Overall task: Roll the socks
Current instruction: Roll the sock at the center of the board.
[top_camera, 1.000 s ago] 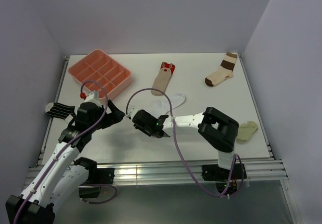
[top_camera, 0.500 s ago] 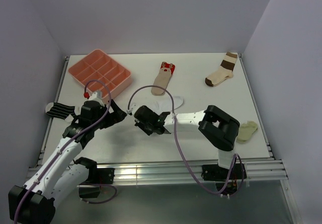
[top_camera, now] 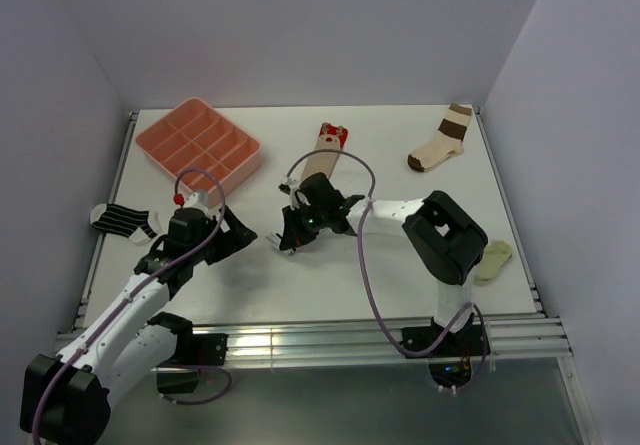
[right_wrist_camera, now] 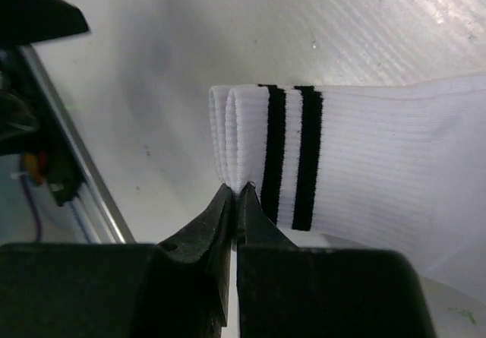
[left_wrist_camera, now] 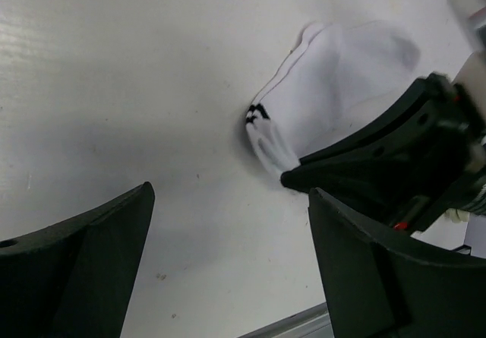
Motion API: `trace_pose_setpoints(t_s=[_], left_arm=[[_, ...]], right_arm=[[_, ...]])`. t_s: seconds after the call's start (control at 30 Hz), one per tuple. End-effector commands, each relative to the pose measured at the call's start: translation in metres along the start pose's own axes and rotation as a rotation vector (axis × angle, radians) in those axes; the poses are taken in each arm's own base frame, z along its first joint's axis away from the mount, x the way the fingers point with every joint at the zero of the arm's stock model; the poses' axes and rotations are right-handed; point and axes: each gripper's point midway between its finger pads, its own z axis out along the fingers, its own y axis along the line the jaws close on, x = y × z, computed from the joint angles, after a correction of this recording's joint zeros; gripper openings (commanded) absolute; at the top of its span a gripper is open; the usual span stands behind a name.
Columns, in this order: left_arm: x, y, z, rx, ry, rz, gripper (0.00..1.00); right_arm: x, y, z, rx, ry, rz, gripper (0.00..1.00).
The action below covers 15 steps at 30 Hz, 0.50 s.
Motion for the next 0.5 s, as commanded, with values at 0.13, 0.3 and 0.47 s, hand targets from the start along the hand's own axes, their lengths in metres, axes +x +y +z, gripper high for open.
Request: trace_pose_setpoints(t_s=[0.13, 0.3, 0.47], left_arm=[[0.018, 0.003, 0.016, 0.038, 0.034, -0.058, 0.83], [0.027, 0.009, 0.028, 0.023, 0.056, -0.084, 0.79], [0.038, 0.018, 0.04, -0.015, 0.091, -0.085, 0.69]], right_arm=[[0.001, 0.004, 0.005, -0.233, 0.031, 0.184, 0.0], [0.018, -0.012, 0.014, -0.266, 0.067, 0.299, 0.0], [0.022, -0.025, 0.014, -0.296, 0.065, 0.376, 0.0]])
